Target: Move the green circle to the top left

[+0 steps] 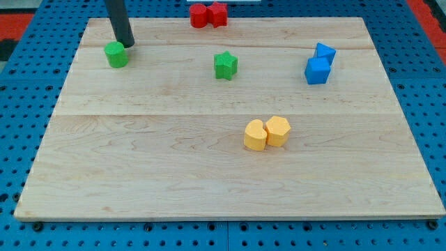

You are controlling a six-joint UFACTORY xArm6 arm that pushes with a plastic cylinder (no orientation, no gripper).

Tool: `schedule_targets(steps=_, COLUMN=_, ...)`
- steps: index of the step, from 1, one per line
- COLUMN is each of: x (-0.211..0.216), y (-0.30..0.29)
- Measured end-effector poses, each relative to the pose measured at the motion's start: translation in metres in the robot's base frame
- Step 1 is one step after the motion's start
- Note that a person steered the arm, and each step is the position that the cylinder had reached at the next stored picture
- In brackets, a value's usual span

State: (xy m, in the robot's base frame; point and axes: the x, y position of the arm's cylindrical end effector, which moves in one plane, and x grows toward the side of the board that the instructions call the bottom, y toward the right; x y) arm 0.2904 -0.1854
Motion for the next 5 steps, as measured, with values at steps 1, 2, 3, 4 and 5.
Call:
schedule_targets(steps=1, x=0.033, y=0.000)
schedule_targets(steps=2, x=0.054, y=0.041)
schedule_targets(steps=3, x=0.076, y=0.052)
schedule_targets(steps=4, x=0.078, y=0.002)
schedule_targets(steps=5, x=0.069, y=-0.040)
